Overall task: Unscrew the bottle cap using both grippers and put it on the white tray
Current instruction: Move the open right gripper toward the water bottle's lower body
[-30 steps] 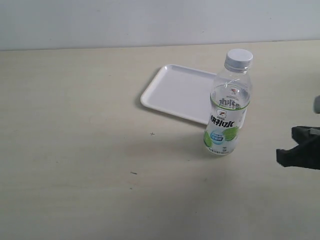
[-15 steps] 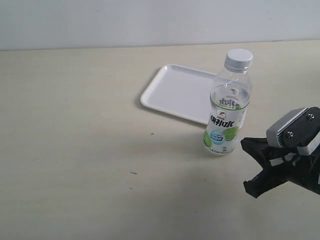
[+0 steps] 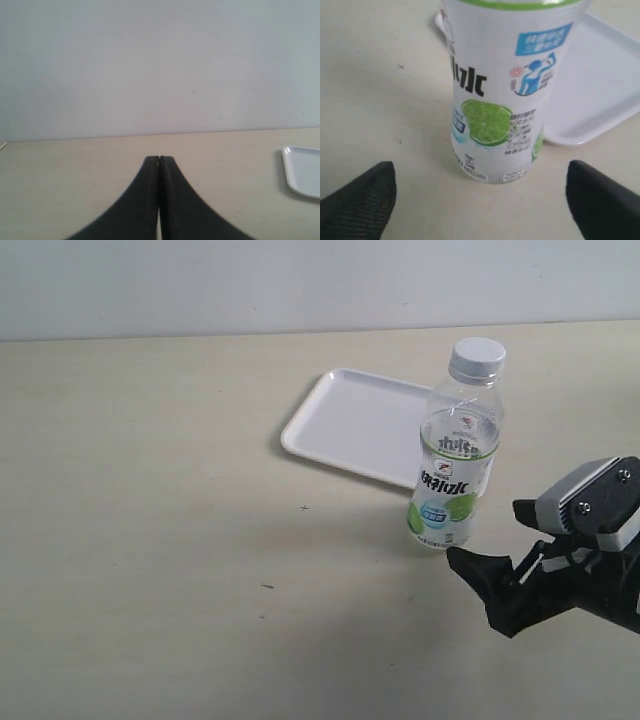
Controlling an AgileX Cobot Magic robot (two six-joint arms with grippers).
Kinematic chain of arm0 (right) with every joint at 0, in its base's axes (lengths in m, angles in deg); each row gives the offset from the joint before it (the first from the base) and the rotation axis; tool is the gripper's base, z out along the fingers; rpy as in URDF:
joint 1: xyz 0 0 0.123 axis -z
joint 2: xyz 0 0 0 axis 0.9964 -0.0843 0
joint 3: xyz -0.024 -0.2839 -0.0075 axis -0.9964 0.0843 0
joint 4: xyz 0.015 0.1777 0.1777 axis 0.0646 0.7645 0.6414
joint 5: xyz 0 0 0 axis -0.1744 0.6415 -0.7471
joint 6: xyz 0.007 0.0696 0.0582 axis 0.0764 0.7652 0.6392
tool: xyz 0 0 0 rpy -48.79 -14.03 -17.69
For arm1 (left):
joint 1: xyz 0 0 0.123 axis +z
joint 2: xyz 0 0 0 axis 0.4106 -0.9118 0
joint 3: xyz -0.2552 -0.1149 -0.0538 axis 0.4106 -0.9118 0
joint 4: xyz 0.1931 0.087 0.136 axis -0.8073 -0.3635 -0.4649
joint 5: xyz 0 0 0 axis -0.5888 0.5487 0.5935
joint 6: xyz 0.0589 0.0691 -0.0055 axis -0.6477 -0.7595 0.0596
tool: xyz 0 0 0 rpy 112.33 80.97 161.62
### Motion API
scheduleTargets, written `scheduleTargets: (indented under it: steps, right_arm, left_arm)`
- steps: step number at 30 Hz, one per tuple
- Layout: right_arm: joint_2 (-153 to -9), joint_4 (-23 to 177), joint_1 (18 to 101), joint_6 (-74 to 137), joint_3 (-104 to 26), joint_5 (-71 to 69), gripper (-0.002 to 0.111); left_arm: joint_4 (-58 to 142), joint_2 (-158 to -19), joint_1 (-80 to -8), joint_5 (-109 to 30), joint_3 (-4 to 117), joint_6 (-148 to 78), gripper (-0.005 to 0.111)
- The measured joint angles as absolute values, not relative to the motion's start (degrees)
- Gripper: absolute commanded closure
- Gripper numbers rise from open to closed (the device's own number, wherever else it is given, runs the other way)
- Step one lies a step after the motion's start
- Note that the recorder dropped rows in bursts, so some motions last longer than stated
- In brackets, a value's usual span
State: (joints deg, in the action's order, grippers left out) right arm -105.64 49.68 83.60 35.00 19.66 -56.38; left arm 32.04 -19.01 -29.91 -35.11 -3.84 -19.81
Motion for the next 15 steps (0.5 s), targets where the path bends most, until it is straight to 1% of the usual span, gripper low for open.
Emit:
scheduleTargets:
  steps: [8,15]
  right_arm:
    - [-107.0,49.7,83.6,35.2,16.1,-56.3,0.015]
    - [-110.6,45.3,83.6,35.2,11.8,-56.1,0.015]
  left_arm:
    - [32.0,-19.0,-29.9,-35.1,-3.8,-19.8,0.107]
    - [32.0,-19.0,-29.9,-35.1,-3.8,-19.8,0.107]
